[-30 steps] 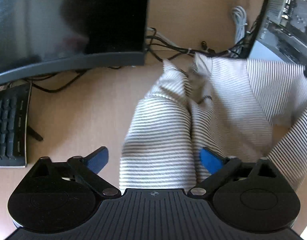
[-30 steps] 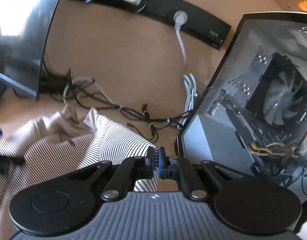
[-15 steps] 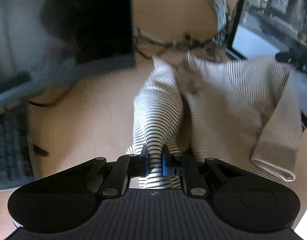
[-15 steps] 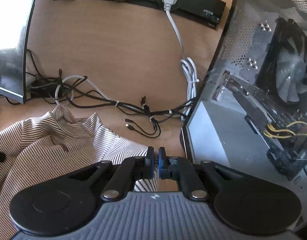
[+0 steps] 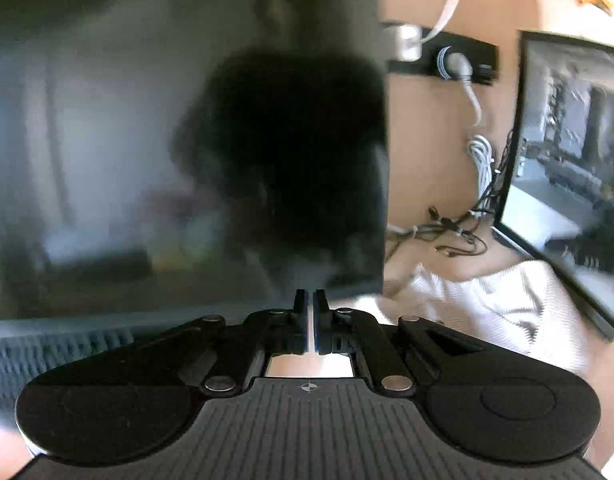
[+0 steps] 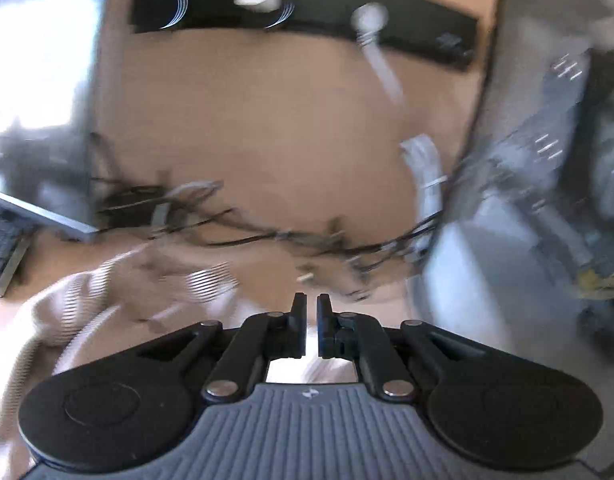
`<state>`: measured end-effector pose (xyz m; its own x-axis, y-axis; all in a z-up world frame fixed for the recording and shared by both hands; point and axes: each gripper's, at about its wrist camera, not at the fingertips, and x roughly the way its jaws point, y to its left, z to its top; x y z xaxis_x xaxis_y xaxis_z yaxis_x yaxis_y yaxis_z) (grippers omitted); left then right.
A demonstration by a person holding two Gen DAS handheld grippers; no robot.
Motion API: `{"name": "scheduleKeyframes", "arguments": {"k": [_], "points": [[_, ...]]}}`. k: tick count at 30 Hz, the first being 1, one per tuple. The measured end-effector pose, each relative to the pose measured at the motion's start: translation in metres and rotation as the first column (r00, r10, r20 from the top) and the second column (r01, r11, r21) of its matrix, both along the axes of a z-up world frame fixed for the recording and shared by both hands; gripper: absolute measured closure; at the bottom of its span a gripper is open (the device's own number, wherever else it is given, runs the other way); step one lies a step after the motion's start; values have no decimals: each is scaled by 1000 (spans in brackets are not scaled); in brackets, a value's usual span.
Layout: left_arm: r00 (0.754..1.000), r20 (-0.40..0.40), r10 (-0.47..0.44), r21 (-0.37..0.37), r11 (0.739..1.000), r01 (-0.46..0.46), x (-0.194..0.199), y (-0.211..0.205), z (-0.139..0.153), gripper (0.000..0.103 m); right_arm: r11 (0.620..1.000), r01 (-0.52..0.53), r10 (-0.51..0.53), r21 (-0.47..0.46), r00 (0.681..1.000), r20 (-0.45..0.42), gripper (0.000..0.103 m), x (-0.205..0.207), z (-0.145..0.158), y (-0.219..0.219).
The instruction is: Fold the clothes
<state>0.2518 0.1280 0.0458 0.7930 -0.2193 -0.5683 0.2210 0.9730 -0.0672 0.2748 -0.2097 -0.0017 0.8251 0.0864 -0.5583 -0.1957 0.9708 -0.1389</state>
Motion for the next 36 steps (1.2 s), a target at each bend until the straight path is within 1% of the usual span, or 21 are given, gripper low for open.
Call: {"name": "scheduleKeyframes", "arguments": {"k": [1, 2, 3, 4, 6, 8, 10, 12, 13, 15, 16, 17, 18, 19, 20, 24, 27, 29, 31, 34, 36], "points": [[999, -42, -7, -31, 999, 6, 1, 0, -6, 85, 999, -30, 31, 19, 999, -27, 96, -2, -3, 5], [997, -79, -18, -50, 999, 14, 1, -2, -13, 71, 998, -55, 55, 16, 998, -43, 91, -6, -10, 12], [994, -106, -32, -47, 999, 27, 2, -6, -21, 63, 997, -79, 80, 11, 995, -59, 88, -10, -17, 20], [991, -128, -45, -33, 999, 42, 1, -12, -31, 49, 995, -96, 97, 16, 991, -88, 87, -15, -24, 25], [978, -190, -88, -27, 996, 84, 2, -27, -50, 42, 991, -129, 132, 29, 980, -147, 81, -23, -39, 36], [961, -250, -117, -18, 993, 116, 4, -45, -70, 24, 986, -162, 167, 44, 964, -205, 76, -31, -55, 47], [949, -289, -122, 19, 991, 133, 7, -60, -87, 22, 984, -170, 176, 46, 953, -246, 75, -41, -67, 51], [940, -320, -115, 66, 987, 143, 6, -71, -104, 23, 983, -166, 182, 77, 941, -285, 70, -49, -75, 52], [938, -330, -108, 87, 986, 144, 5, -73, -111, 27, 980, -173, 196, 102, 933, -301, 69, -54, -76, 51], [939, -333, -87, 125, 983, 136, 4, -73, -120, 41, 969, -205, 241, 141, 916, -320, 56, -66, -78, 52], [941, -330, -78, 132, 983, 128, 6, -71, -122, 57, 961, -237, 272, 143, 907, -323, 52, -73, -79, 56], [943, -326, -70, 135, 984, 119, 7, -69, -123, 66, 956, -261, 292, 136, 899, -326, 50, -78, -79, 60], [945, -323, -61, 138, 984, 111, 9, -66, -124, 69, 953, -278, 304, 123, 895, -326, 50, -83, -81, 63], [947, -317, -56, 134, 986, 103, 11, -62, -124, 79, 952, -285, 307, 116, 892, -332, 50, -85, -83, 64], [951, -306, -50, 135, 986, 95, 11, -57, -122, 86, 953, -280, 304, 117, 891, -338, 50, -86, -85, 64], [975, -222, 24, 199, 980, 21, 18, -38, -109, 90, 955, -248, 291, 160, 885, -363, 48, -83, -89, 59], [984, -156, 89, 229, 972, -52, 26, -13, -92, 91, 955, -246, 293, 168, 878, -378, 47, -82, -88, 56], [984, -123, 132, 230, 968, -101, 34, 5, -81, 91, 954, -250, 295, 165, 875, -383, 46, -83, -88, 56], [981, -105, 162, 202, 970, -138, 42, 22, -72, 91, 953, -265, 302, 148, 872, -386, 45, -83, -87, 57], [980, -89, 175, 172, 972, -158, 44, 31, -64, 91, 960, -271, 278, 71, 884, -376, 45, -78, -80, 51], [982, -85, 170, 172, 973, -154, 42, 30, -64, 91, 976, -203, 168, -74, 928, -334, 45, -70, -73, 40]]}}
